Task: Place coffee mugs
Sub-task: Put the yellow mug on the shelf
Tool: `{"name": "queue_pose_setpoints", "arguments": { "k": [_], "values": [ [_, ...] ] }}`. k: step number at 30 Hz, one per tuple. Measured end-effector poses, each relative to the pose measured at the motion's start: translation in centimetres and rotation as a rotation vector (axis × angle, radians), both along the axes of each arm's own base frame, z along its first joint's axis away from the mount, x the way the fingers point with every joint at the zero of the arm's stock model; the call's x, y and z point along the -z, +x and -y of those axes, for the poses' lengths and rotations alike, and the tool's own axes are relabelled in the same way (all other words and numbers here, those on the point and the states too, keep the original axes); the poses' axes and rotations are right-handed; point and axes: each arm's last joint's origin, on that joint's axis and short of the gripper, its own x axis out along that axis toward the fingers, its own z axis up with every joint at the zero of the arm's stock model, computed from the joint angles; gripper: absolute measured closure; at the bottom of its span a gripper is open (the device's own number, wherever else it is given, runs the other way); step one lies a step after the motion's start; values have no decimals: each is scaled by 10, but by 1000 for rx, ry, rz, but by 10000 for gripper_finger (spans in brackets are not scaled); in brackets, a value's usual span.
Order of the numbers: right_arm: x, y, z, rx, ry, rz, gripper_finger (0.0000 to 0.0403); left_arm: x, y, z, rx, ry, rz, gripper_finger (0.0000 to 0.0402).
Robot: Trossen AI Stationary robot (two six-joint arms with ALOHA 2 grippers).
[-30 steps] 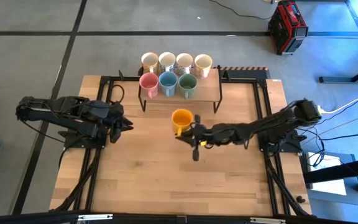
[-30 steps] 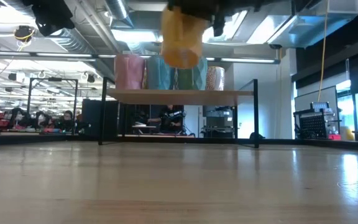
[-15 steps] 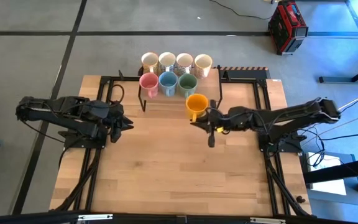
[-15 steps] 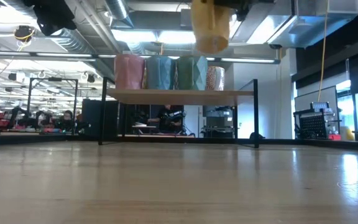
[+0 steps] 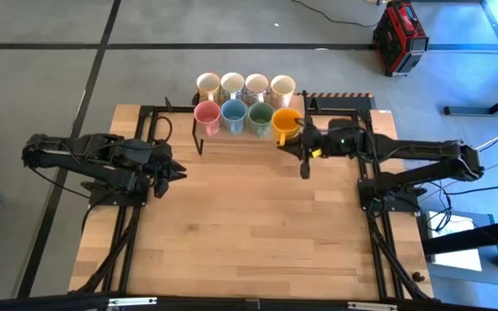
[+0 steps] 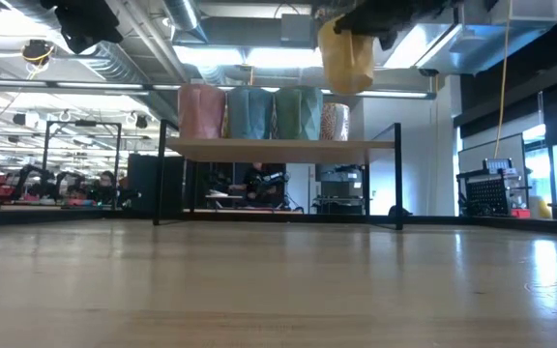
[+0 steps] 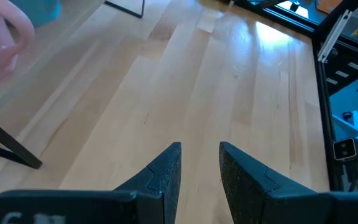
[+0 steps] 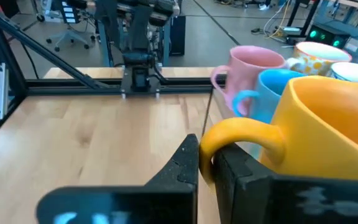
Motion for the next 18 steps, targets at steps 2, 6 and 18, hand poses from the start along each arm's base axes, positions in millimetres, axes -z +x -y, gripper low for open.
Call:
{"name": "queue_pose_setpoints", "arguments": {
  "k": [2, 6, 18],
  "values": [
    [0, -2, 10, -10, -1, -2, 395, 0, 0, 0, -6, 4, 1, 298],
    [5, -5, 25, -29, 13, 22, 396, 0, 0, -1, -40, 21, 4, 298],
    [46, -26, 45, 7, 56, 101, 396, -1, 0, -2, -62, 38, 13, 298]
  ]
}}
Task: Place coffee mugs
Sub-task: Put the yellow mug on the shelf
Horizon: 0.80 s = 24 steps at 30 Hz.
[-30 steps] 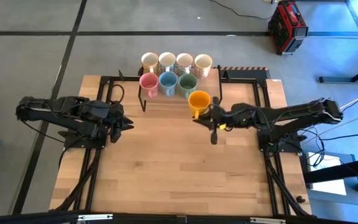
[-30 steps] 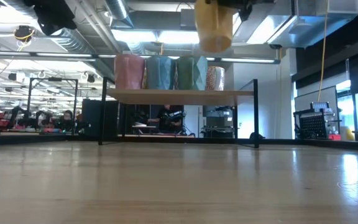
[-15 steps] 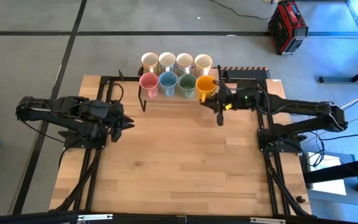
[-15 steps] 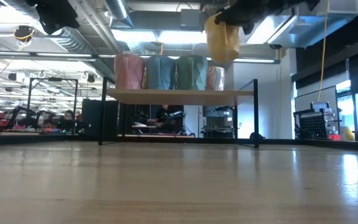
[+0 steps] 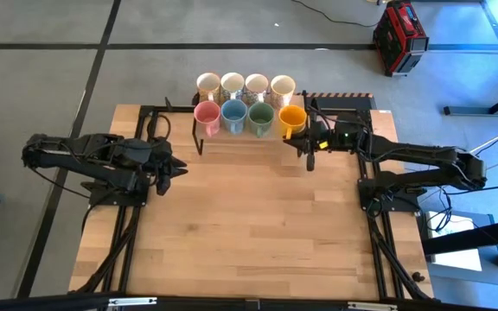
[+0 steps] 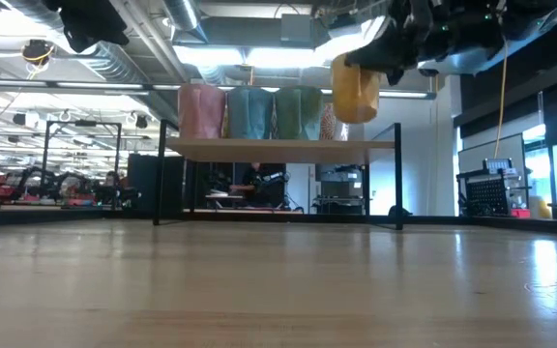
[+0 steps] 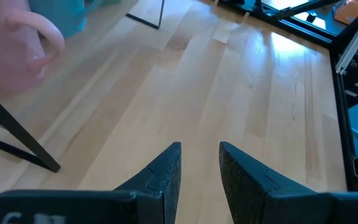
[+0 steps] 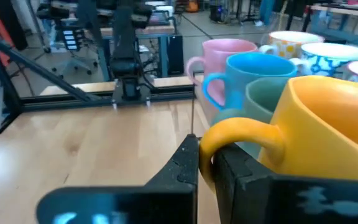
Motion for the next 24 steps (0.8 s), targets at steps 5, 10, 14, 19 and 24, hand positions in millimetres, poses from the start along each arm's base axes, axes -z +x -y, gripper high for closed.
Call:
{"name": "queue_pose_setpoints", "arguments": {
  "k": [5, 10, 14, 19, 24],
  "values": [
    [13, -3, 5, -4, 1, -48, 396, -1, 1, 0, -2, 3, 14, 298],
    [19, -7, 10, 3, -19, -45, 396, -1, 1, -1, -17, 13, 14, 298],
    [20, -8, 14, -5, -32, -19, 396, -1, 1, -1, -31, 22, 16, 298],
    [29, -3, 19, -4, -29, -44, 396, -1, 1, -1, -42, 24, 17, 298],
    [36, 3, 22, -23, -44, -56, 396, -1, 1, -1, -43, 22, 17, 298]
  ]
}}
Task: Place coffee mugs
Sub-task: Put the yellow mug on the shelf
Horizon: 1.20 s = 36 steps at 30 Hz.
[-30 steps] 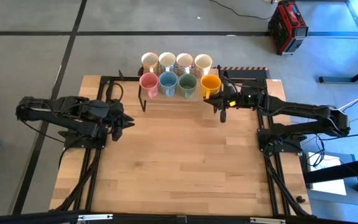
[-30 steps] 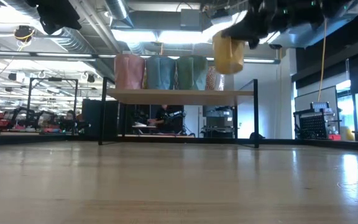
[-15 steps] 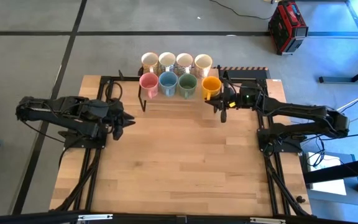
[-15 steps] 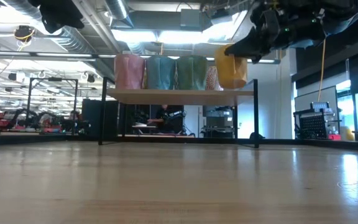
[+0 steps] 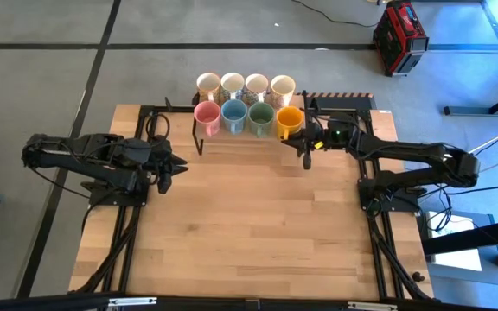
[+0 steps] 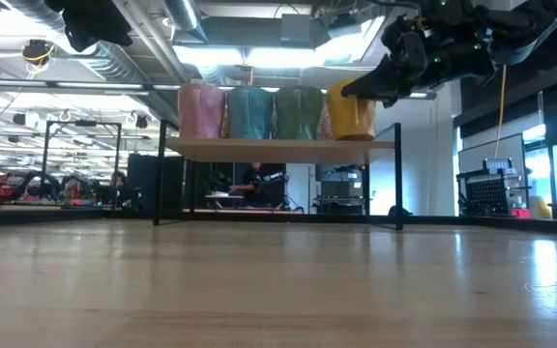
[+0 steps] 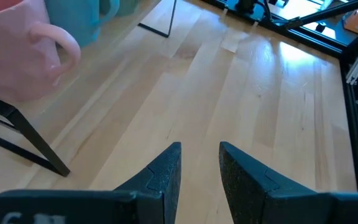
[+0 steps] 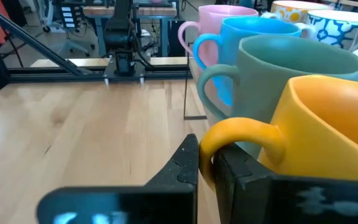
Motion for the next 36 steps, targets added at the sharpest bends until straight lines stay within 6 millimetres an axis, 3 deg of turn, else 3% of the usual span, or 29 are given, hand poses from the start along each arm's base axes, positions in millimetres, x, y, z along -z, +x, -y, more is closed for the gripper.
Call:
{"name": "queue_pose_setpoints", "arguments": {
  "k": [17, 36],
  "values": [
    [4, -2, 6, -2, -18, -39, 393, -3, 2, 0, -1, -5, 37, 298],
    [11, -4, 7, 101, 55, -96, 258, -3, 2, 0, -1, -6, 43, 298]
  ]
}}
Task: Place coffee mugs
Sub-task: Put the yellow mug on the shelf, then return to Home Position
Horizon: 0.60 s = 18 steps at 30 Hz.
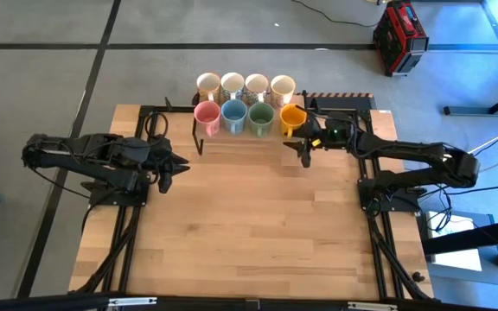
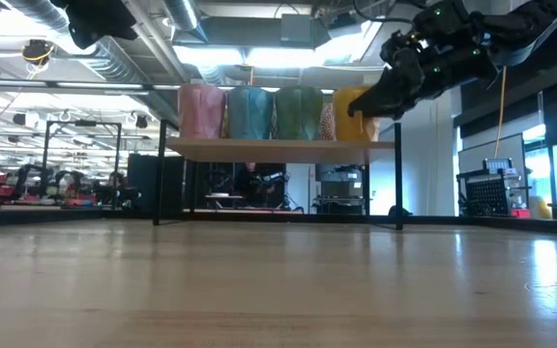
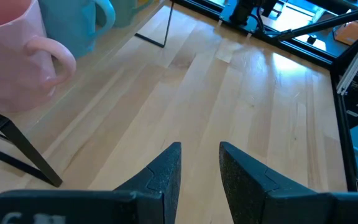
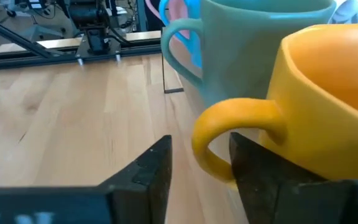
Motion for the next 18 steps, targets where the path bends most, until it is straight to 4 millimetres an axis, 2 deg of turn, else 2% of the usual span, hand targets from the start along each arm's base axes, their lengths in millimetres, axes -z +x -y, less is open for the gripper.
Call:
{"name": "queue_pose_setpoints", "arguments": {
  "k": [6, 18],
  "values": [
    [-10, -3, -1, 6, 35, -30, 229, 0, 0, 0, 0, 0, 0, 298],
    [-43, -4, -2, 10, 145, -222, 226, 0, 0, 0, 0, 0, 0, 298]
  ]
}}
